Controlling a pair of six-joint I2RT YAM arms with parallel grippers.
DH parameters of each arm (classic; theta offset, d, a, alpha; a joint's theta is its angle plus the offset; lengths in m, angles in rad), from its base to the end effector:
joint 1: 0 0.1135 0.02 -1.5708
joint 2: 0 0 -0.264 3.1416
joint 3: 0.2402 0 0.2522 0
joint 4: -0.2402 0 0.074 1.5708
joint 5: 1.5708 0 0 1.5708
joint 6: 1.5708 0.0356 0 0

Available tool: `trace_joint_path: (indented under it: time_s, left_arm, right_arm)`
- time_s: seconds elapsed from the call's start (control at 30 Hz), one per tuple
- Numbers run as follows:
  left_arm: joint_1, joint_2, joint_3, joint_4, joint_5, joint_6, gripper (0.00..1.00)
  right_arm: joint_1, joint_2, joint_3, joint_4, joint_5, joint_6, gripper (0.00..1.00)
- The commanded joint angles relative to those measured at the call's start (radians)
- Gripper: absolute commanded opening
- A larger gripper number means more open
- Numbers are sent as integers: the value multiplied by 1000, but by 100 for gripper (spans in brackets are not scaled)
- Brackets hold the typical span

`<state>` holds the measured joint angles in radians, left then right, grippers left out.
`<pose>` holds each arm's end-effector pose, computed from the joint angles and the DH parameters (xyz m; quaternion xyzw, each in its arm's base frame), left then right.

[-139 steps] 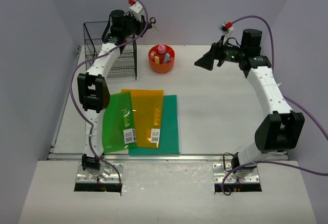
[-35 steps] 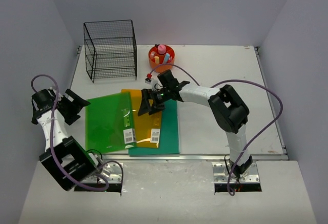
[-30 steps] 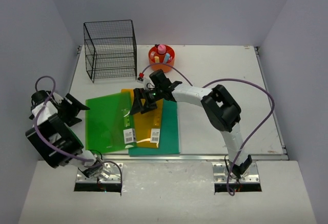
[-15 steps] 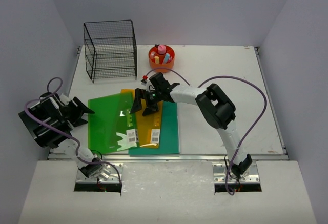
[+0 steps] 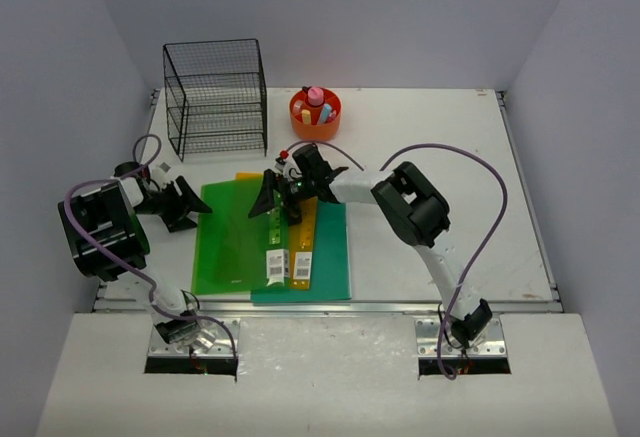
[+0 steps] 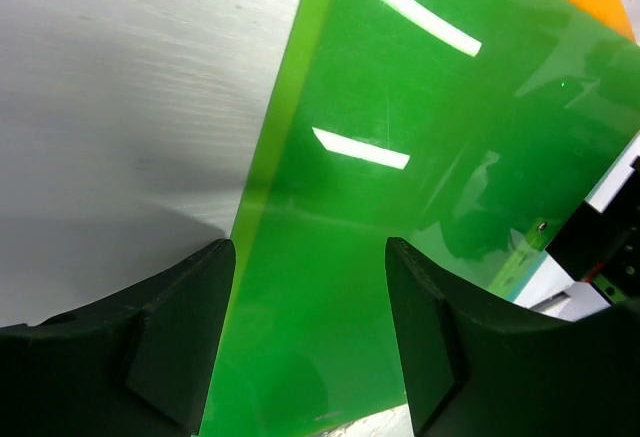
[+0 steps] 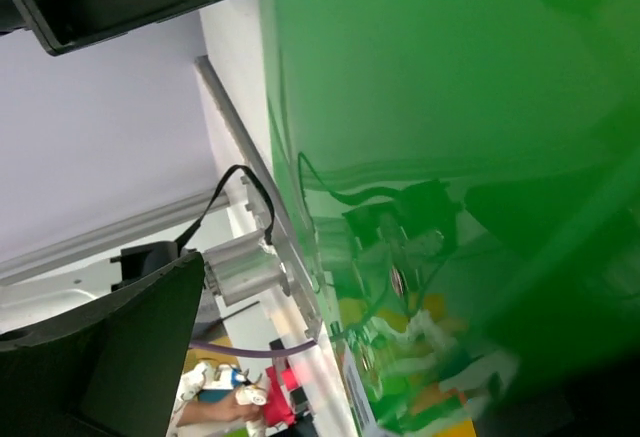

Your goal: Organize the desk

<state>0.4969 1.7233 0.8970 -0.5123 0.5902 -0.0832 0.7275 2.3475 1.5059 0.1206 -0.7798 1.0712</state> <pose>0.2679 0.1228 0.1341 -0.2395 0.9203 -0.2600 0.1678 0.3475 0.3429 0.0935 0.0103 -0.8571 -0.5140 0.0339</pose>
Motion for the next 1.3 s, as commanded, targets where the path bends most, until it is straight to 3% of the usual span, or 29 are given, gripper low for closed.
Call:
trace_joint_path:
  time_s: [0.0,0.2,0.27,0.33,0.4,0.63,0.87,1.27]
  left_arm:
    - [-33,66,-40,21,-25,11,61]
    - [-39,51,-41,24,-3,14,63]
    - [-38,32,-43,27,10,14,64]
    - [-37,-2,-43,32,23,17,65]
    - [-34,-50,-46,37,41,19,66]
    - [9,-258,-5,-12,137,130,73]
    - [87,-361,148,-93,409,210,74]
    - [206,-460,156,25,588,168,75]
  right_arm:
    - [25,81,-22,77,31,-6,85]
    - [15,22,-51,118,1,-79,33]
    - [6,-13,-75,128,-17,-109,24]
    - [-9,-50,-95,132,-45,-163,8]
    - [-19,-79,-100,141,-68,-199,1]
    - [-60,-270,-125,270,-144,-368,0]
    - [-76,-406,-147,414,-162,-414,0]
    - [-94,-312,195,560,-113,-591,0]
